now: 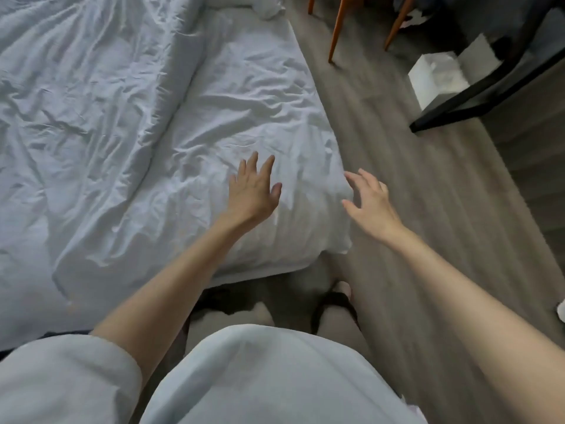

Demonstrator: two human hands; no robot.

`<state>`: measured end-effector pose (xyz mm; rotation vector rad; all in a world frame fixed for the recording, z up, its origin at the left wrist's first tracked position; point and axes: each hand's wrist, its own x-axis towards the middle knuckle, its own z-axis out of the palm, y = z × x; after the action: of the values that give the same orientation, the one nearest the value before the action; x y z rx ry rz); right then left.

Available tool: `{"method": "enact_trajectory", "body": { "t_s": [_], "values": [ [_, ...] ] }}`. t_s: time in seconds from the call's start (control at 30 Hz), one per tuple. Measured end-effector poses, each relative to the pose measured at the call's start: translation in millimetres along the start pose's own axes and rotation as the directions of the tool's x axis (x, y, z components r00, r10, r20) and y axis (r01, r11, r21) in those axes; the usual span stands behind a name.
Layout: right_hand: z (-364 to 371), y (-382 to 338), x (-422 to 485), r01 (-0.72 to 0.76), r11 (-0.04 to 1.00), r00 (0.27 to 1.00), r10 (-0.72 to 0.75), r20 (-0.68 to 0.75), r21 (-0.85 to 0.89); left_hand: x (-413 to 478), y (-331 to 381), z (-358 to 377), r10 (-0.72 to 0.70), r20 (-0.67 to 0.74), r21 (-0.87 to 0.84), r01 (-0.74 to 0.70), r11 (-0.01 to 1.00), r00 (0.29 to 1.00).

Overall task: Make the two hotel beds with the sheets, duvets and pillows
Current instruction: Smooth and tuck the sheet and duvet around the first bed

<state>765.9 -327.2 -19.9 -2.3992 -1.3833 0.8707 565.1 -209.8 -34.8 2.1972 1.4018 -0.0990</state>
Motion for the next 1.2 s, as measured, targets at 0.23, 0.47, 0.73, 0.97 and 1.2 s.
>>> {"method": "enact_trajectory", "body": {
  "t_s": [0.23, 0.47, 0.73, 0.97, 1.2],
  "values": [
    [-58.9, 67.2, 62.3, 0.069, 0.994, 0.982, -0.052, 0.181, -0.087, 12.4, 73.8, 47.1, -0.282, 0.023, -0.174, 0.281, 0.944, 0.959],
    [-67.3, 76.7, 136.9, 0.309, 0.893, 0.918, -0.190, 0.348, -0.327, 58.6, 88.1, 63.6, -0.442, 0.032, -0.313, 0.429, 0.847, 0.896],
    [-41.8, 65.7, 222.3, 0.632, 0.560, 0.764, -0.331, 0.554, -0.536, 120.5, 87.7, 93.4, -0.535, 0.164, -0.415, 0.550, 0.725, 0.829],
    [-7.3, 64.7, 288.3, 0.879, 0.238, 0.477, -0.404, 0.781, -0.413, 145.4, 94.4, 129.5, -0.628, 0.224, -0.586, 0.618, 0.524, 0.745],
    [13.8, 82.2, 350.3, 0.965, -0.079, 0.198, -0.402, 0.894, -0.249, 158.7, 147.7, 205.8, -0.747, 0.221, -0.656, 0.662, 0.362, 0.627]
  ]
}}
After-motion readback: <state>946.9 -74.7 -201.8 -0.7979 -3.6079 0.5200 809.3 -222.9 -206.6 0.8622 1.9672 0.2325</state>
